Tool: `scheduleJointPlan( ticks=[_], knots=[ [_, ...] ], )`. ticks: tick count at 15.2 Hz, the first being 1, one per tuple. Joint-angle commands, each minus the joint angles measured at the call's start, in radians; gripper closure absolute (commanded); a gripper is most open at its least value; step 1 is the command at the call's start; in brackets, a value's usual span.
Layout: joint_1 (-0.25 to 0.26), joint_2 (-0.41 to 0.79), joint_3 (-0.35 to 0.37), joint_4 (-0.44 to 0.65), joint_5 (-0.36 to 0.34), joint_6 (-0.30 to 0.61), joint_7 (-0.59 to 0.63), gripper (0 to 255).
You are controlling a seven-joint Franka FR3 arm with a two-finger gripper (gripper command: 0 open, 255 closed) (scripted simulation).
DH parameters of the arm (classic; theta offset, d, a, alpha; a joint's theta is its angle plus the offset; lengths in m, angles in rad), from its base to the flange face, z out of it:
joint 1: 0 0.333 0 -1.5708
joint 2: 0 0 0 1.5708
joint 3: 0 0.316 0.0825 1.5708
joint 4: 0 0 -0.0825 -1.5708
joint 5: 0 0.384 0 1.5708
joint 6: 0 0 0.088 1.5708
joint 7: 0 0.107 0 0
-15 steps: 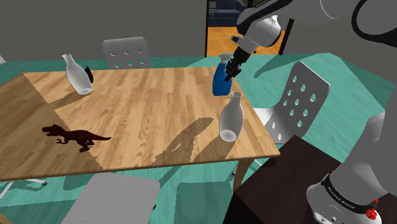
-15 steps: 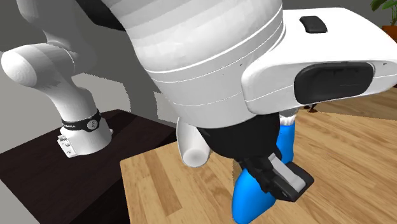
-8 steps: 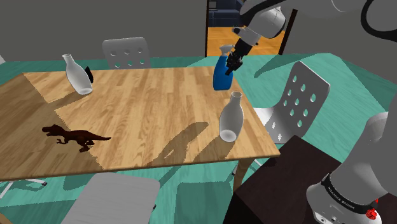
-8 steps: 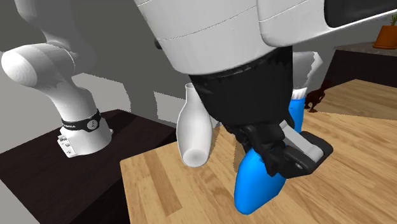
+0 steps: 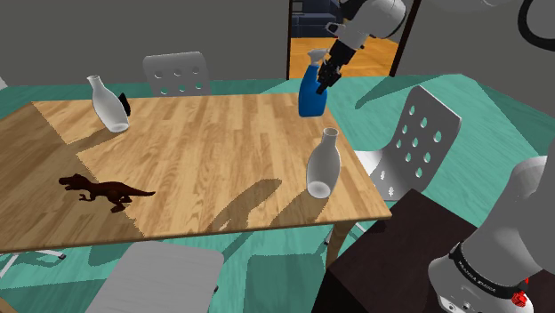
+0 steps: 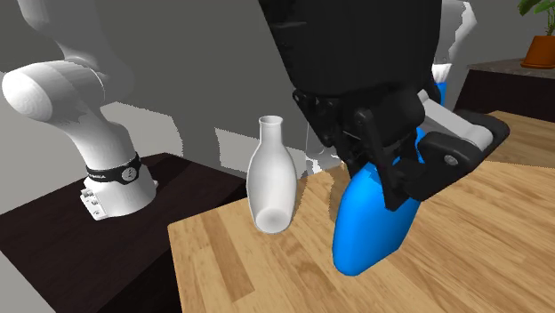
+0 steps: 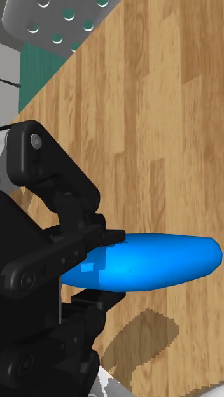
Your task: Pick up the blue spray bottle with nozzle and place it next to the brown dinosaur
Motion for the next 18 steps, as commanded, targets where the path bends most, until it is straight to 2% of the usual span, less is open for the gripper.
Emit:
scheduleJointPlan(
  ticks=[1, 18],
  knots=[
    [-0.001, -0.006, -0.003, 0.019, -0.01, -0.022, 0.013, 255],
    [-0.011, -0.029, -0.017, 0.212, -0.062, -0.209, 0.117, 255]
  ],
)
